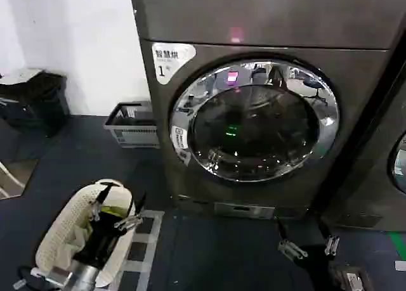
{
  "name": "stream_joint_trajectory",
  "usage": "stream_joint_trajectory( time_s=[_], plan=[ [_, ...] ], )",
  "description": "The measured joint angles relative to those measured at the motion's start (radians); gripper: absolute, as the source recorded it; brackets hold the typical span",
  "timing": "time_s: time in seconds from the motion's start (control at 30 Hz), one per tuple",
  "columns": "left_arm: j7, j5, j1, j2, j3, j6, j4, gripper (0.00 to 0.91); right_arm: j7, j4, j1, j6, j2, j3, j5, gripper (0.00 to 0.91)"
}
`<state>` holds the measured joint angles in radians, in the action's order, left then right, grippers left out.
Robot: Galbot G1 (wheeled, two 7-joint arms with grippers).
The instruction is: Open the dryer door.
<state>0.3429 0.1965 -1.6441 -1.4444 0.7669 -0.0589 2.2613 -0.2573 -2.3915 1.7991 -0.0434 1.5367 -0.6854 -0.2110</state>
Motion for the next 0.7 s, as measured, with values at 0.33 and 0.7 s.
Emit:
stream_joint_trajectory(
  time_s=[0.33, 0.7],
  plan=[
    [0.021, -0.014, -0.028, -0.006, -0.001, 0.009, 0.022, 0.907, -0.096, 0.044, -0.191, -0.179, -0.265, -0.02, -0.208, 0.907],
    [0.035, -0.055, -0.064, -0.021, 0.019, 0.028, 0.031, 0.907, -0.211, 0.22, -0.493, -0.191, -0.523, 0.128, -0.282, 0.907]
  ],
)
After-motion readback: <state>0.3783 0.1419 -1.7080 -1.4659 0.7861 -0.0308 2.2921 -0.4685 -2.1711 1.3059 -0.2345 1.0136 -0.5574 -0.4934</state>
